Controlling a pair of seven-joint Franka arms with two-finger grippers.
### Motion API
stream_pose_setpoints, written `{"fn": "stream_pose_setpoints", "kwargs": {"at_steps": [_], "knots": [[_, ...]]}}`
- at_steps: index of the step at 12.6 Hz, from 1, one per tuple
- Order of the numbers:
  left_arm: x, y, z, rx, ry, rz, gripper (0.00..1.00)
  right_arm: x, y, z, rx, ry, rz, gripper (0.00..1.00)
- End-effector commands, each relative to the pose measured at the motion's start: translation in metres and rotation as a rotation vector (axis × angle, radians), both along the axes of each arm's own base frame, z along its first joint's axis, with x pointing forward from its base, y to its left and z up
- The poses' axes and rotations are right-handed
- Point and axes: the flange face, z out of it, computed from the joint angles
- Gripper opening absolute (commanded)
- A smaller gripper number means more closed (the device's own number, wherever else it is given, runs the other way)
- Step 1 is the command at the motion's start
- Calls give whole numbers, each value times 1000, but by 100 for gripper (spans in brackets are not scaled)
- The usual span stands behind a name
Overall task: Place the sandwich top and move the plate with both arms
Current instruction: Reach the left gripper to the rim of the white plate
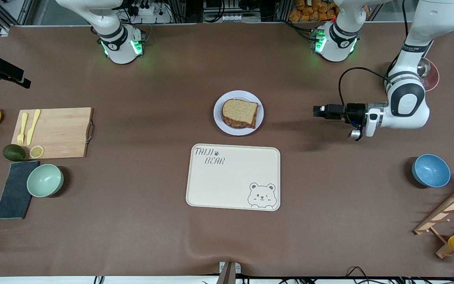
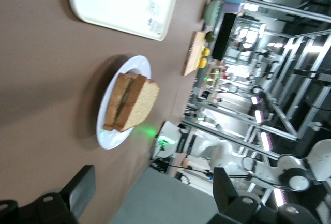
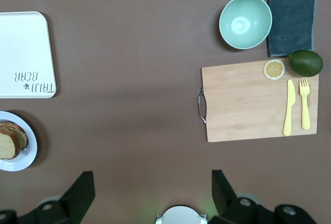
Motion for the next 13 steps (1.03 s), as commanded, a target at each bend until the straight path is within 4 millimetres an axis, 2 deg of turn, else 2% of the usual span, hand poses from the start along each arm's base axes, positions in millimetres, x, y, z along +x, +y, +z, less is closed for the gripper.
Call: {"fn": "stream_pose_setpoints", "kwargs": {"at_steps": [1,4,8,13], "knots": [[0,-22,-8,-71,6,24,100,5,8,-2,-18,-27,24,100],[-2,-47,-21,-114,24,37,100,5,9,-4,-15,-21,28,100],[-14,-74,-56,-152,29,15,100,4,9,5,-13,-45,26,100],[-14,-91,-67,-134,45,12,100,3,12,6,-10,-45,31,100]]}}
